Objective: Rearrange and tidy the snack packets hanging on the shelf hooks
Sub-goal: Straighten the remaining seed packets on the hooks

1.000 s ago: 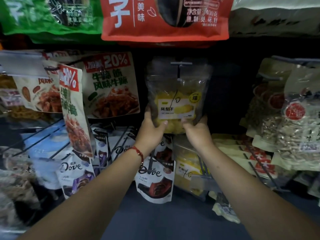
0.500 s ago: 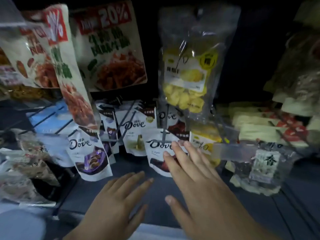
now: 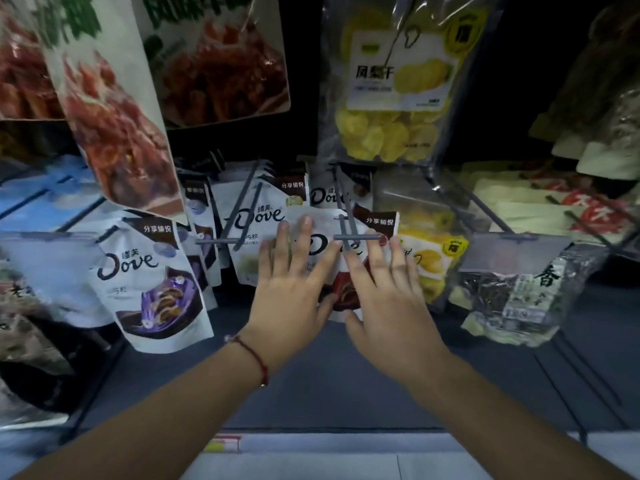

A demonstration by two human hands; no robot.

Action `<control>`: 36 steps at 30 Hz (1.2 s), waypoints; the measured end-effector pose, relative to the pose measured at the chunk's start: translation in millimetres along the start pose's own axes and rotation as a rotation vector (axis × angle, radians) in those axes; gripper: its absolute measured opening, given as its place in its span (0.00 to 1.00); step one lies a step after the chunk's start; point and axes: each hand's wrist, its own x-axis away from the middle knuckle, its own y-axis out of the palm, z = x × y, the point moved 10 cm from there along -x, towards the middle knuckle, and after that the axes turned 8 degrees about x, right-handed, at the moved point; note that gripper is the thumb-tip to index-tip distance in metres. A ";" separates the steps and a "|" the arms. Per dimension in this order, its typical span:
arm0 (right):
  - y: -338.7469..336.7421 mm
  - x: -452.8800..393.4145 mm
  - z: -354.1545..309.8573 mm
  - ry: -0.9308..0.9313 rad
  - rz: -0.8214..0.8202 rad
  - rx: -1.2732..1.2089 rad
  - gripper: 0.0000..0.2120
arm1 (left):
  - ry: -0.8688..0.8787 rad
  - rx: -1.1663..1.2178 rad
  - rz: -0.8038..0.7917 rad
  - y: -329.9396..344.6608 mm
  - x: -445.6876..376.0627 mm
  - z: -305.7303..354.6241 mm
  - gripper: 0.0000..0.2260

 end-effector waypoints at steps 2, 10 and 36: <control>12.0 -18.1 9.1 0.030 0.004 0.025 0.39 | -0.011 0.009 0.010 9.2 -15.3 -2.7 0.38; 45.2 -83.3 38.7 0.070 -0.167 0.139 0.40 | -0.150 -0.135 -0.167 37.3 -66.4 -30.8 0.39; -7.6 39.9 -92.4 -0.062 -0.469 -0.483 0.37 | -0.122 -0.040 -0.312 -71.8 116.6 -74.1 0.34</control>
